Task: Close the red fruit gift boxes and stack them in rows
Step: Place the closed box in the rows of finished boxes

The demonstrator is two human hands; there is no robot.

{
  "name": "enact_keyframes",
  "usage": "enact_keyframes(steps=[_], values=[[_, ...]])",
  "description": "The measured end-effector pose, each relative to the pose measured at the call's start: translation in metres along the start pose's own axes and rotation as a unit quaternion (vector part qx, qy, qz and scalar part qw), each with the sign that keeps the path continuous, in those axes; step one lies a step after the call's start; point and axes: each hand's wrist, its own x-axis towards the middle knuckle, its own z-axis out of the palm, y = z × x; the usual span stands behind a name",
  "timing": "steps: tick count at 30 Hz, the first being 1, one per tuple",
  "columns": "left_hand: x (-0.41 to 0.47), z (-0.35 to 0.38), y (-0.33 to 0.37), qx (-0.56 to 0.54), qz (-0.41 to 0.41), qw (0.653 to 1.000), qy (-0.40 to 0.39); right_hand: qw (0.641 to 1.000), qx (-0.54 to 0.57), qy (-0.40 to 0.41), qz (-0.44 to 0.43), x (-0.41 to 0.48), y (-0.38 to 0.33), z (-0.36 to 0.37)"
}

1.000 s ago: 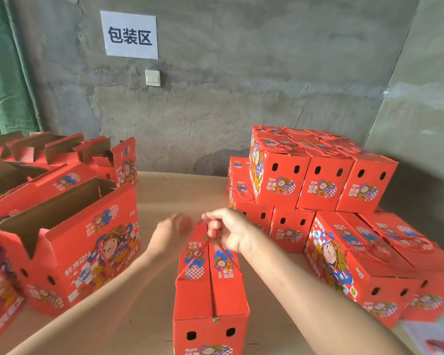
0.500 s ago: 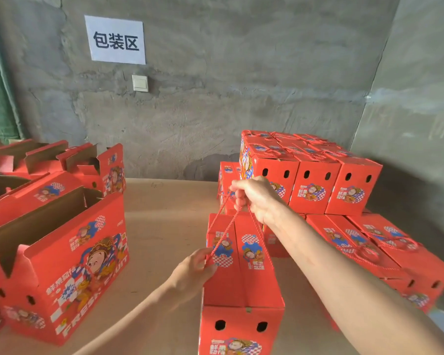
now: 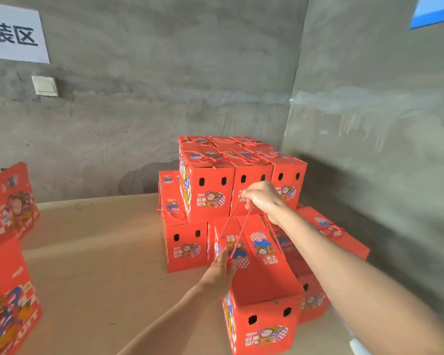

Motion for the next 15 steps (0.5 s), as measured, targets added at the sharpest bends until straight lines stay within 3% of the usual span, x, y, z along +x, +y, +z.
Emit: enact_keyframes(steps=[4, 7, 10, 12, 15], values=[[-0.004, 0.026, -0.003, 0.010, -0.029, 0.998, -0.051, 0.976, -0.207, -0.073, -0.005, -0.003, 0.040, -0.010], [-0.011, 0.043, -0.017, -0.009, -0.035, 0.995, -0.088, 0.925, -0.376, -0.045, -0.015, -0.021, 0.075, 0.010], [-0.011, 0.056, -0.029, -0.027, -0.065, 0.993, -0.093, 0.907, -0.394, -0.125, -0.084, -0.042, 0.111, 0.049], [-0.010, 0.063, -0.036, -0.060, -0.074, 0.987, -0.127, 0.894, -0.391, -0.202, -0.083, -0.048, 0.132, 0.069], [-0.009, 0.067, -0.037, -0.048, -0.055, 0.987, -0.143, 0.901, -0.373, -0.213, -0.066, -0.042, 0.154, 0.082]])
